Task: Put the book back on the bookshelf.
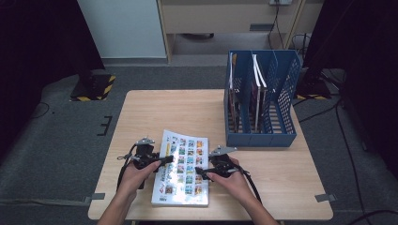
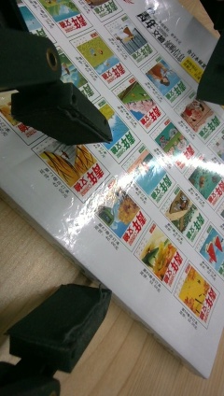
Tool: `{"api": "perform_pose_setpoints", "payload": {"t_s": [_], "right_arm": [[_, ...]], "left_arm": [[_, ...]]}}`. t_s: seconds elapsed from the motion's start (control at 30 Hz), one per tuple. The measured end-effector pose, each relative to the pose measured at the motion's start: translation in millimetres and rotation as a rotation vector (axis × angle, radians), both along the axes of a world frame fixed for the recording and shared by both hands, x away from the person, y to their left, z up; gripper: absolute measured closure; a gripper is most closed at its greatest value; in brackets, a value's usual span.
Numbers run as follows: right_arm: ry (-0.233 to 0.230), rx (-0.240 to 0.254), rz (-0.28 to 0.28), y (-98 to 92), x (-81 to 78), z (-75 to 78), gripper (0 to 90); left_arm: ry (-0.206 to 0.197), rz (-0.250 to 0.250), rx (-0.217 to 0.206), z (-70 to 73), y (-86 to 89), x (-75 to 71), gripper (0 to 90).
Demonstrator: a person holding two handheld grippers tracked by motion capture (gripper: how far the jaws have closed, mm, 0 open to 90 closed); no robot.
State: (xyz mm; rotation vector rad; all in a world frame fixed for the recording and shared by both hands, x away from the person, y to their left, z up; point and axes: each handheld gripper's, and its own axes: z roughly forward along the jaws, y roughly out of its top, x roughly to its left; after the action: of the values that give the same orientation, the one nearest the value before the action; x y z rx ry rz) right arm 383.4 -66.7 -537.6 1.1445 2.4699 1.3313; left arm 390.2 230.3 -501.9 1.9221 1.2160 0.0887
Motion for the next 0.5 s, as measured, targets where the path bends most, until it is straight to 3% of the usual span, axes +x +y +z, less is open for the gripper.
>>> {"api": "perform_pose_setpoints", "payload": {"t_s": [0.17,0.3,0.5], "right_arm": [[0.001,0.000,0.001,0.0,0.0,0.1,21.0],[0.001,0.000,0.001,-0.1,0.1,0.1,20.9],[0.001,0.001,0.004,-0.3,0.2,0.0,20.8]], "left_arm": [[-0.017,-0.028,0.012,-2.4,-8.8,1.6,55.7],[-0.062,-0.025,0.055,-6.9,-19.4,5.0,55.7],[-0.103,-0.016,0.079,-7.8,-23.4,3.3,67.5]]}}
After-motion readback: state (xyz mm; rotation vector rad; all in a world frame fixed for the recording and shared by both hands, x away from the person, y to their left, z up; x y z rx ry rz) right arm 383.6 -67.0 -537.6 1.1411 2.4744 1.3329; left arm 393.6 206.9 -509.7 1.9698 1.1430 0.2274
